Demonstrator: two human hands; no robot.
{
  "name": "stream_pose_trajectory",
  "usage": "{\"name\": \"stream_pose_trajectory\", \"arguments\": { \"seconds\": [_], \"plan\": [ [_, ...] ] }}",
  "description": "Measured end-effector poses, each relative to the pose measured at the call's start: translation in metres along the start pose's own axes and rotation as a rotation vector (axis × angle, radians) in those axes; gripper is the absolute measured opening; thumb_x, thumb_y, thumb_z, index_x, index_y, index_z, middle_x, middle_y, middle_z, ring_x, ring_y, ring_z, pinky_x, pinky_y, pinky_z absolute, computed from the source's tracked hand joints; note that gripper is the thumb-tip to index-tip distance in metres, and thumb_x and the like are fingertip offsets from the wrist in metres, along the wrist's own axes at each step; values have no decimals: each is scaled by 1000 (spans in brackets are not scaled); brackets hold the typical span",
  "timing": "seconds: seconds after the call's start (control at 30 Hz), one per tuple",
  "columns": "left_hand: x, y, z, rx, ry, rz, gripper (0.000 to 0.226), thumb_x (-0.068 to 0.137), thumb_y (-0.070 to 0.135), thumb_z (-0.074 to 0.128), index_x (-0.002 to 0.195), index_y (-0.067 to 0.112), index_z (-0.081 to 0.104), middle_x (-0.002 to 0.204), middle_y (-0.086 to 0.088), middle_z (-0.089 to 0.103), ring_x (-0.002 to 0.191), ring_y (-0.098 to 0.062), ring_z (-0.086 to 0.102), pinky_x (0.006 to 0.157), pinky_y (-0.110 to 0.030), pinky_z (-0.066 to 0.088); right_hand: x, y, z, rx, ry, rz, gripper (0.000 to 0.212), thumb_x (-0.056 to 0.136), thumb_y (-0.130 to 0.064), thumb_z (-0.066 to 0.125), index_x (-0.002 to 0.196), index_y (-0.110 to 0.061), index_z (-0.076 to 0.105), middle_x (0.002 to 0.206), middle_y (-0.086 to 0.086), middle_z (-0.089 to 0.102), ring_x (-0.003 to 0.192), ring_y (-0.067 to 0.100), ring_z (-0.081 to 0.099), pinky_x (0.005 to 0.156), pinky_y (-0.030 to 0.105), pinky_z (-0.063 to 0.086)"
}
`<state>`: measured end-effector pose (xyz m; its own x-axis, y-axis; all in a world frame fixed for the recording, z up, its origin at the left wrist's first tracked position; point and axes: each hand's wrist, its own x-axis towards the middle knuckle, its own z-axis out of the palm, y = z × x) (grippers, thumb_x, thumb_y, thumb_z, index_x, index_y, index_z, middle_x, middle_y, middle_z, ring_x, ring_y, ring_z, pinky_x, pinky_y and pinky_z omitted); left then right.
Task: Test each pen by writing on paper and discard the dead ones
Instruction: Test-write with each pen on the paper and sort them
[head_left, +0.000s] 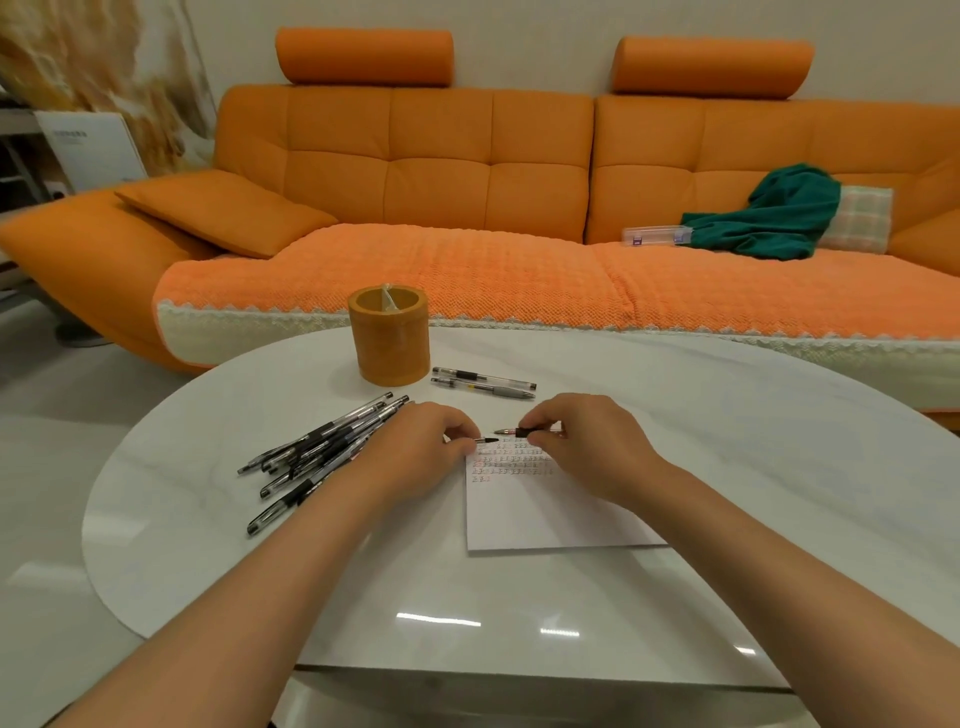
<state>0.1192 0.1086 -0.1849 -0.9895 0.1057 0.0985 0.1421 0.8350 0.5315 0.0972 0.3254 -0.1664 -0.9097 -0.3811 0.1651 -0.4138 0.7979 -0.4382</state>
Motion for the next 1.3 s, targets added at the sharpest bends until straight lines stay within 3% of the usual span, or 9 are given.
{"name": "stream_pose_trajectory", "arguments": {
  "seconds": [0.13, 0.47, 0.6, 0.67, 0.77, 0.9, 1.03, 1.17, 1.3],
  "plan": [
    [-1, 2, 0, 7, 3, -2, 19, 98, 30, 61, 110, 30, 74, 95, 20, 66, 84, 4, 55, 68, -14, 41, 1, 1, 2, -61, 16, -45, 21, 97, -28, 59, 110, -36, 73, 110, -16, 68, 101, 8, 57, 76, 27, 43],
    [-3, 15, -2, -64, -18, 40, 17, 98, 33, 60, 107, 32, 75, 89, 23, 67, 85, 0, 59, 69, -19, 45, 3, 0, 7, -39, -8, -117, 20, 98, -27, 58, 109, -36, 72, 104, -17, 65, 97, 9, 56, 76, 28, 46],
    [-4, 18, -3, -153, -48, 11, 17, 97, 33, 62, 93, 30, 78, 82, 14, 72, 72, -2, 59, 67, -26, 46, 1, -2, 7, -56, -28, -165, 22, 97, -28, 51, 110, -34, 67, 102, -14, 65, 95, 11, 55, 77, 33, 48],
    [-5, 22, -7, -247, -115, -9, 20, 96, 35, 63, 88, 27, 80, 80, 11, 75, 69, -2, 61, 72, -32, 53, -3, -4, 8, -155, -21, -250, 21, 94, -41, 48, 102, -32, 66, 89, -13, 61, 86, 11, 54, 70, 31, 40],
    [-10, 28, -12, -357, -228, -40, 19, 92, 38, 67, 88, 27, 82, 84, 8, 77, 83, -11, 69, 83, -38, 56, -7, -9, 11, -332, 6, -309, 50, 82, -73, 41, 69, -27, 56, 63, -8, 53, 64, 11, 47, 59, 32, 33],
    [-15, 32, -13, -412, -314, -66, 13, 88, 36, 71, 85, 32, 83, 85, 4, 78, 78, -5, 66, 73, -28, 52, -9, -20, 14, -440, 104, -344, 70, 74, -78, 41, 47, -14, 35, 41, 1, 28, 45, 18, 23, 50, 32, 17],
    [-17, 36, -14, -415, -348, -99, 13, 87, 35, 72, 85, 28, 83, 84, 3, 78, 75, -3, 64, 69, -23, 49, -12, -22, 17, -487, 111, -321, 66, 74, -71, 45, 48, -12, 32, 40, 2, 22, 44, 17, 18, 47, 31, 17],
    [-18, 35, -17, -402, -320, -109, 14, 88, 34, 71, 83, 28, 83, 81, -2, 77, 70, -4, 65, 66, -23, 50, -9, -23, 18, -427, 72, -307, 67, 75, -76, 34, 50, -15, 39, 41, 0, 32, 44, 16, 26, 47, 32, 24],
    [-12, 26, -18, -271, -165, -94, 18, 93, 34, 66, 84, 26, 79, 74, 6, 73, 69, -10, 63, 71, -33, 54, -4, -21, 12, -271, -45, -276, 40, 88, -67, 45, 92, -27, 53, 79, -9, 59, 72, 14, 53, 60, 34, 42]
  ]
}}
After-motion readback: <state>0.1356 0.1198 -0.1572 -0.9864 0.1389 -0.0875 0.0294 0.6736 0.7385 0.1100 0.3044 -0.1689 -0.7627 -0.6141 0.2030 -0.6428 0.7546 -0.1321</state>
